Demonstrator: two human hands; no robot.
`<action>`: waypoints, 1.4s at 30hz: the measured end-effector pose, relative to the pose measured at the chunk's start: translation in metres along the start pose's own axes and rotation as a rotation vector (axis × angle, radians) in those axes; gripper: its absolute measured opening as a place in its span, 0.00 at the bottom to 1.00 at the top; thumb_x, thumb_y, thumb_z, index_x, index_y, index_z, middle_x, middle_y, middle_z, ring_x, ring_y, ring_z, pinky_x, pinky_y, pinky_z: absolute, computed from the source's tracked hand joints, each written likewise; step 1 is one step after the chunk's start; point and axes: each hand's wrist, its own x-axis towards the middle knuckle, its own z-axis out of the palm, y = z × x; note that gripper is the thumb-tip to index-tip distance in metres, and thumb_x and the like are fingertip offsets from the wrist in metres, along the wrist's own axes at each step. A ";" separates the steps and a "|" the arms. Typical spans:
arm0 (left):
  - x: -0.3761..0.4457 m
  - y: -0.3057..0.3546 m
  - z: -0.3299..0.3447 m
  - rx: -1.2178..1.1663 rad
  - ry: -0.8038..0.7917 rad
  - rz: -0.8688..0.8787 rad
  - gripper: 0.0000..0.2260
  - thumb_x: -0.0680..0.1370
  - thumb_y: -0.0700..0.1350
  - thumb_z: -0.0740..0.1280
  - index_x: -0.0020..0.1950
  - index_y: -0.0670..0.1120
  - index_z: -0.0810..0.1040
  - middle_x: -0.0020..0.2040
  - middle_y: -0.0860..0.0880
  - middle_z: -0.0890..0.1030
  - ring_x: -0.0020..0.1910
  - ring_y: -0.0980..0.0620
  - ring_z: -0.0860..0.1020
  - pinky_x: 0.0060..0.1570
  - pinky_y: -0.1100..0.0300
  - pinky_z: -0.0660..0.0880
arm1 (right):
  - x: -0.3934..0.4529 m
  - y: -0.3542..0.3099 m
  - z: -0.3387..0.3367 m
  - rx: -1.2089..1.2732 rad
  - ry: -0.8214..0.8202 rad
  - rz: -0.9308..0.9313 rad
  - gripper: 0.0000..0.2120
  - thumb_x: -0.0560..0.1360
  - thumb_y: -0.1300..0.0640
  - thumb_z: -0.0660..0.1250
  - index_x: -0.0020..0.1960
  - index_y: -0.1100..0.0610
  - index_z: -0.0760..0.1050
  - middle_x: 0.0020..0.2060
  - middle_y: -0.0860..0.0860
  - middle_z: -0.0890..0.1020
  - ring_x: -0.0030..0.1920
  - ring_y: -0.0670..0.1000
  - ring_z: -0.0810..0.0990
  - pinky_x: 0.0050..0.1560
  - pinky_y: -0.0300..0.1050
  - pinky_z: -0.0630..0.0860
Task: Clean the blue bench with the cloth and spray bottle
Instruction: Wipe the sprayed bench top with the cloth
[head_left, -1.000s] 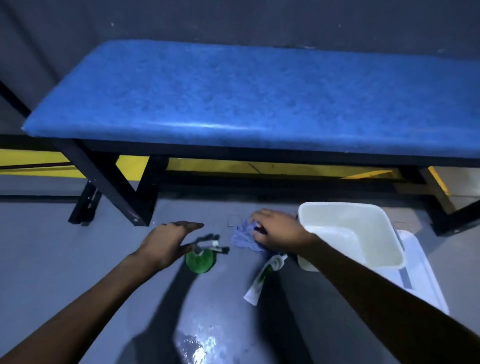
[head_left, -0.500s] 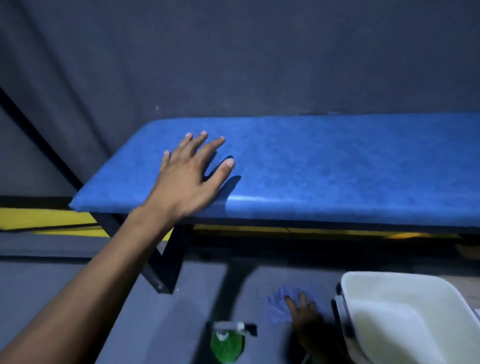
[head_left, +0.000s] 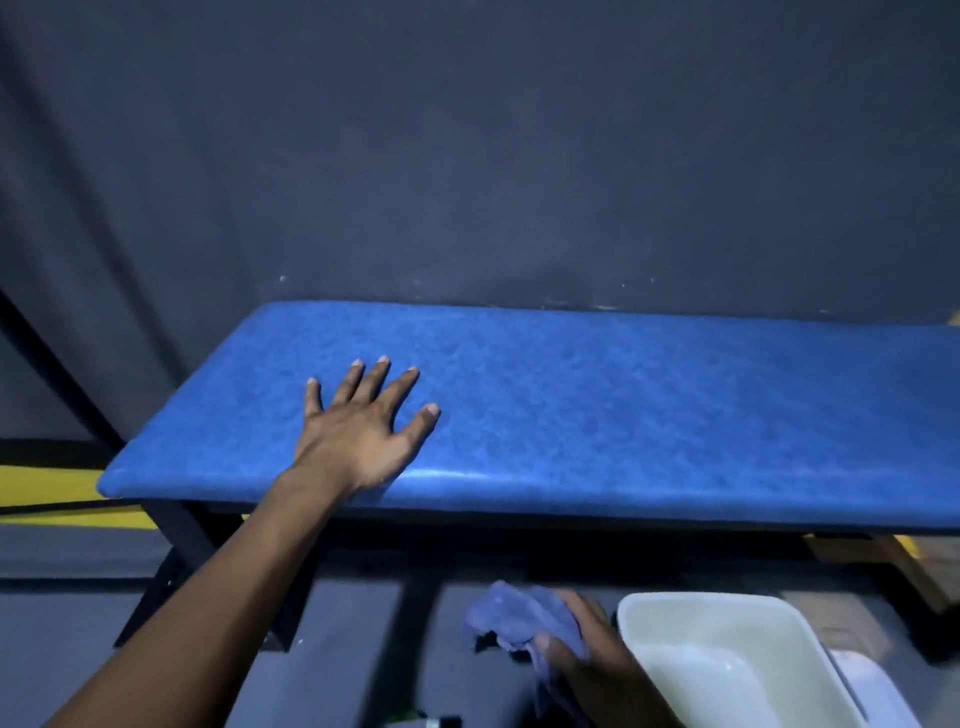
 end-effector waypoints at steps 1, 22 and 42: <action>0.000 0.000 0.000 -0.001 0.002 0.002 0.34 0.75 0.74 0.40 0.80 0.64 0.48 0.83 0.57 0.46 0.81 0.53 0.42 0.76 0.37 0.38 | -0.007 -0.020 -0.016 0.037 -0.053 -0.052 0.17 0.76 0.50 0.71 0.64 0.43 0.75 0.58 0.45 0.79 0.62 0.41 0.77 0.64 0.37 0.70; 0.007 -0.028 0.006 0.013 0.192 -0.105 0.31 0.77 0.68 0.46 0.79 0.62 0.57 0.82 0.53 0.55 0.81 0.44 0.49 0.76 0.36 0.41 | 0.195 -0.207 -0.077 -0.618 0.203 0.038 0.48 0.65 0.17 0.43 0.78 0.41 0.56 0.80 0.55 0.55 0.80 0.58 0.50 0.77 0.63 0.48; 0.009 -0.037 0.010 0.034 0.210 -0.057 0.31 0.78 0.63 0.42 0.81 0.57 0.57 0.82 0.57 0.55 0.82 0.49 0.50 0.78 0.42 0.44 | 0.105 -0.124 -0.186 -0.581 0.092 -0.322 0.30 0.72 0.34 0.58 0.67 0.49 0.74 0.69 0.41 0.71 0.73 0.42 0.66 0.74 0.38 0.60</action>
